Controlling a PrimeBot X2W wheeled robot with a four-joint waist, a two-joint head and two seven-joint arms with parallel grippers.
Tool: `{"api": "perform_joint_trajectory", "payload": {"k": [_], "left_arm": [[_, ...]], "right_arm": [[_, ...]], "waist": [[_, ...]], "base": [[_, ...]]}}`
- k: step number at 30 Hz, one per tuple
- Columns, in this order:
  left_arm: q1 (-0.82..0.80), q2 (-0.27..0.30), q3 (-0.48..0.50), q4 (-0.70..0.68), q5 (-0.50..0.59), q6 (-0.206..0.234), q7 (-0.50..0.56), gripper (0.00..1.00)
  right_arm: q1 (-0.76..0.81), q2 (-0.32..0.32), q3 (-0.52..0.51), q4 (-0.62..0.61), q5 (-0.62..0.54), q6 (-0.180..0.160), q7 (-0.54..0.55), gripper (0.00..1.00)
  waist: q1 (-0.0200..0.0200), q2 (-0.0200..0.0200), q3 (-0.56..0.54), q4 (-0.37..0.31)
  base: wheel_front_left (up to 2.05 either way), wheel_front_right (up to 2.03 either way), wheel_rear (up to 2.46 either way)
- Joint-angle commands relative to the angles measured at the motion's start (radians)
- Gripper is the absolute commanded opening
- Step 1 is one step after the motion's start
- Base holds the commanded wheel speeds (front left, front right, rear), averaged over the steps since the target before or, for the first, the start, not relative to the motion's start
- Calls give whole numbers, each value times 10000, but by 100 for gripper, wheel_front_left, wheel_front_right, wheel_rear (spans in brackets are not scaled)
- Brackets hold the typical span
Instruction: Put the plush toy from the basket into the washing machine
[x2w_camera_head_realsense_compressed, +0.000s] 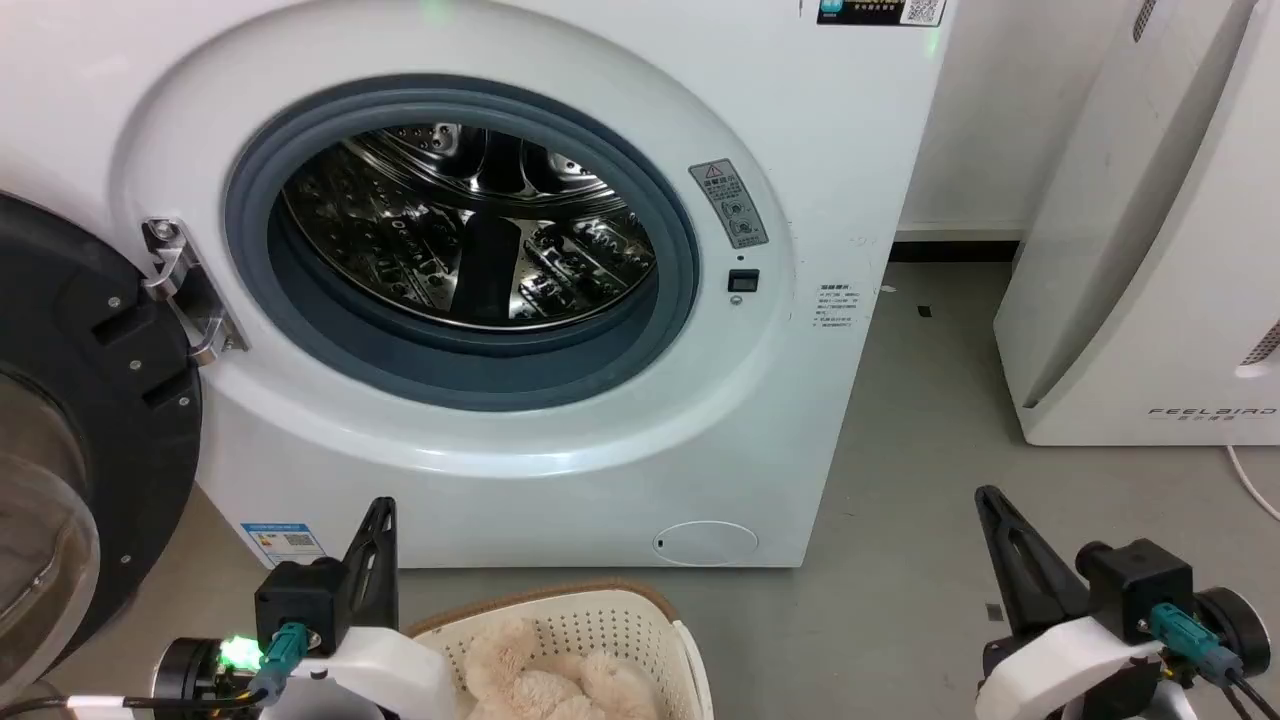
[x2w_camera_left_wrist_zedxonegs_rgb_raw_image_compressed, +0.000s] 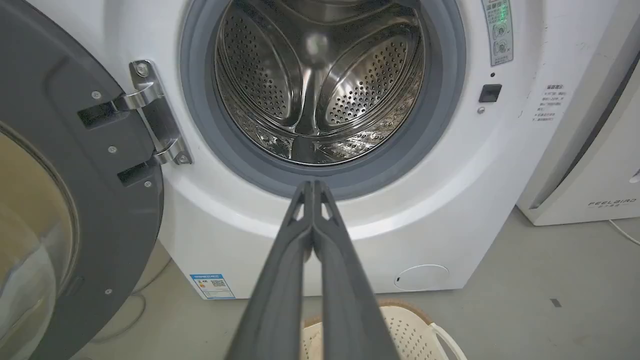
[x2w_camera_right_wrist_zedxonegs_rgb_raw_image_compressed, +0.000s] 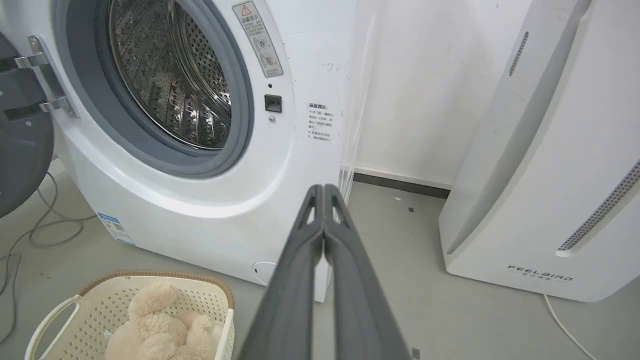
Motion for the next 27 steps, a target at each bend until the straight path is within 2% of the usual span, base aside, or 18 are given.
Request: {"api": "perform_joint_trajectory", "payload": {"k": [1, 20, 21, 27], "left_arm": [[-148, 1, 12, 18, 28, 18, 3, 0], [-148, 1, 12, 18, 28, 18, 3, 0], [0, 0, 0, 0, 0, 0, -1, 100], [4, 0, -38, 18, -11, 13, -42, 100]], "right_arm": [[-3, -2, 7, 24, -78, -9, 5, 0], [-3, -2, 7, 24, -78, -9, 5, 0], [0, 0, 0, 0, 1, 0, -1, 100], [8, 0, -3, 2, 40, 0, -42, 100]], "waist": [[0, 0, 0, 0], [0, 0, 0, 0], [0, 0, 0, 0], [0, 0, 5, -2]], "base": [[0, 0, 0], [0, 0, 0], [0, 0, 0], [0, 0, 0]]}}
